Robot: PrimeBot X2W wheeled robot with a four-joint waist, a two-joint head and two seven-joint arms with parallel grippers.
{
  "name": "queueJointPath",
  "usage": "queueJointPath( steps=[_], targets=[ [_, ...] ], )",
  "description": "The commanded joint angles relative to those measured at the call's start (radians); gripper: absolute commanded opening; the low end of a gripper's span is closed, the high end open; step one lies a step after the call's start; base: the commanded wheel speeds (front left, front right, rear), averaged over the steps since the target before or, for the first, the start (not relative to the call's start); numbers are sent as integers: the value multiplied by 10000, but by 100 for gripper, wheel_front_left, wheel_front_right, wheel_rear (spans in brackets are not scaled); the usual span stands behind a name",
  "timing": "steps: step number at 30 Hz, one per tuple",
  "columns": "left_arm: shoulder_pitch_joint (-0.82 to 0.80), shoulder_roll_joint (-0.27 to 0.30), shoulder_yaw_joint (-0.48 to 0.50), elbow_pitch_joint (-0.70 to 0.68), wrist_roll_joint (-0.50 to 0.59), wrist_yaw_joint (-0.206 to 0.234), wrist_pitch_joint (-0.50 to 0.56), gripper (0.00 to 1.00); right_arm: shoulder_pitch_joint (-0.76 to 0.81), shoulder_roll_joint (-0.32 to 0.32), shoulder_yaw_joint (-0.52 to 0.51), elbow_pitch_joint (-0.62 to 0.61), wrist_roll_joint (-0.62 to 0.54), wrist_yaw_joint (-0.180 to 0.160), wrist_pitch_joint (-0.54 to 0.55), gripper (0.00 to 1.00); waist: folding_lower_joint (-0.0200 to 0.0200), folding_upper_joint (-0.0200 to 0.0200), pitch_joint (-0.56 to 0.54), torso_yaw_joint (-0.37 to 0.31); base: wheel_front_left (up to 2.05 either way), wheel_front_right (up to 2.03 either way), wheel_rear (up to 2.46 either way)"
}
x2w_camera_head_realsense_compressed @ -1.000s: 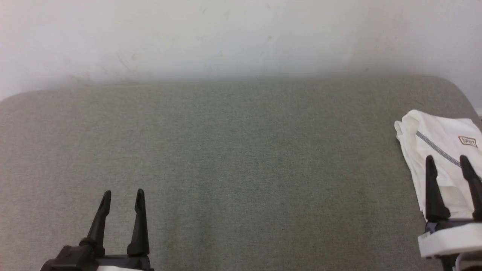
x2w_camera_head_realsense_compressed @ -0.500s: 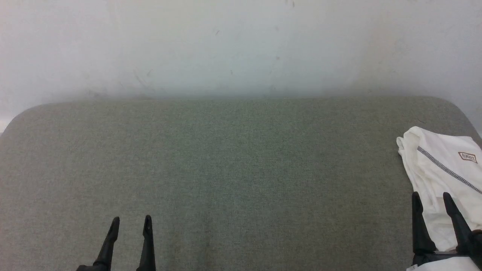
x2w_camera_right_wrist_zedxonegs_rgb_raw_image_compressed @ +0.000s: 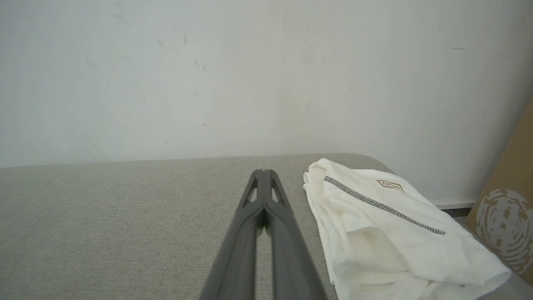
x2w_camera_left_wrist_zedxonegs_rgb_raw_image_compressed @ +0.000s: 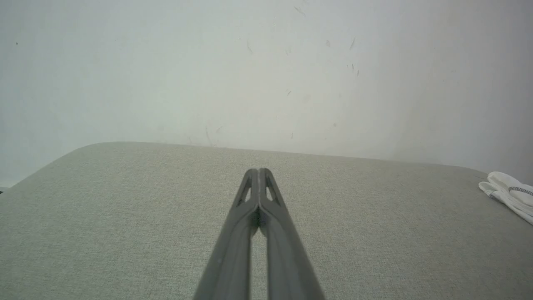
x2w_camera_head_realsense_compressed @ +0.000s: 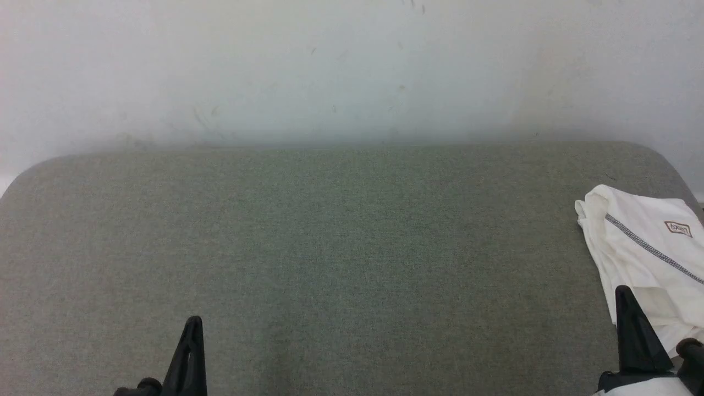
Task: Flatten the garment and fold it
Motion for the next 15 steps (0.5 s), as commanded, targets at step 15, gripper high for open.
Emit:
queueJointPath(
  steps=[15],
  targets=[
    [-353, -164, 151, 179, 312, -158, 315, 0, -232, 4, 199, -5, -144, -1, 304, 0, 0, 0, 47, -31, 0, 0, 0]
  ],
)
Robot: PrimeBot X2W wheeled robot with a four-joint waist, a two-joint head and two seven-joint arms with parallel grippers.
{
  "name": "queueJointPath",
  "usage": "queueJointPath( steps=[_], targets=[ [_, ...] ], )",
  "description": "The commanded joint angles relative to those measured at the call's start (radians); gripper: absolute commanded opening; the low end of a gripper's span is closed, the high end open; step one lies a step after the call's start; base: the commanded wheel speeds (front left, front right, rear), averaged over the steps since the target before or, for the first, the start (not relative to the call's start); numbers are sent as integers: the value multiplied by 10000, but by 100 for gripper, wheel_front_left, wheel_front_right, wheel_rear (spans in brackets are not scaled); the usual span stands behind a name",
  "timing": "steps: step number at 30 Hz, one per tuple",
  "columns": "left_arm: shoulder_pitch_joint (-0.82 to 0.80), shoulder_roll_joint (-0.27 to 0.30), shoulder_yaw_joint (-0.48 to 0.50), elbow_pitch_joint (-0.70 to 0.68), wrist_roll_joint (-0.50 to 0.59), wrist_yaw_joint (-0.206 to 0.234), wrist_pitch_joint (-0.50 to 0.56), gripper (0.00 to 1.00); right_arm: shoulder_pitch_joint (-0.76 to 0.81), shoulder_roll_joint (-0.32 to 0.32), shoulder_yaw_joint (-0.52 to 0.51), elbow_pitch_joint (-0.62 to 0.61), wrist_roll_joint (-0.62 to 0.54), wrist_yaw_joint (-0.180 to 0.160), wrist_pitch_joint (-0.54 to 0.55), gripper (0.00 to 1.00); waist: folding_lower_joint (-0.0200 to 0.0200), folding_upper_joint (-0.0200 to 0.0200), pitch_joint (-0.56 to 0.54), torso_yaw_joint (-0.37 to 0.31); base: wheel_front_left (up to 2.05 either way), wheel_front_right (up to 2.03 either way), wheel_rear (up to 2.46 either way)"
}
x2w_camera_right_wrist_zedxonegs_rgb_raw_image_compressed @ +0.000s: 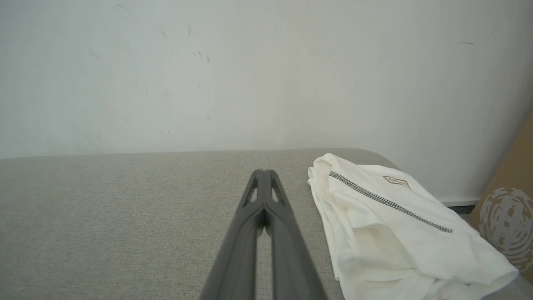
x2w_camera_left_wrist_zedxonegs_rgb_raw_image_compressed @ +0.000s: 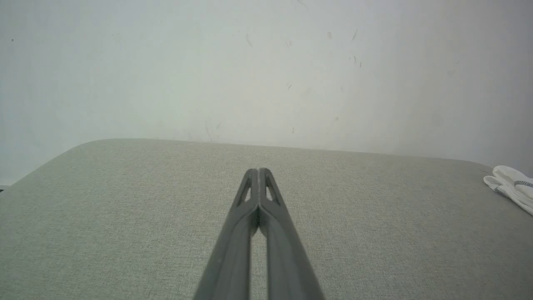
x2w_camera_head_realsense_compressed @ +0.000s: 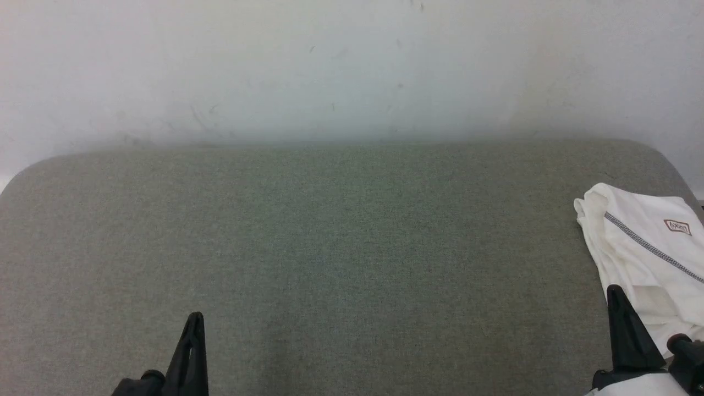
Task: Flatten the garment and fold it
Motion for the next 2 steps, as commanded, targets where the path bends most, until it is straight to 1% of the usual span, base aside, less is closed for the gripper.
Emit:
queueJointPath(
  steps=[1, 2],
  targets=[
    [-242, -84, 86, 68, 152, -116, 71, 0, -193, 5, 78, -4, -88, -1, 61, 0, 0, -1, 8, -4, 0, 0, 0],
    [-265, -95, 95, 80, 172, -126, 91, 0, -208, 5, 91, -4, -97, -1, 81, 0, 0, -1, 11, -6, 0, 0, 0]
  ],
)
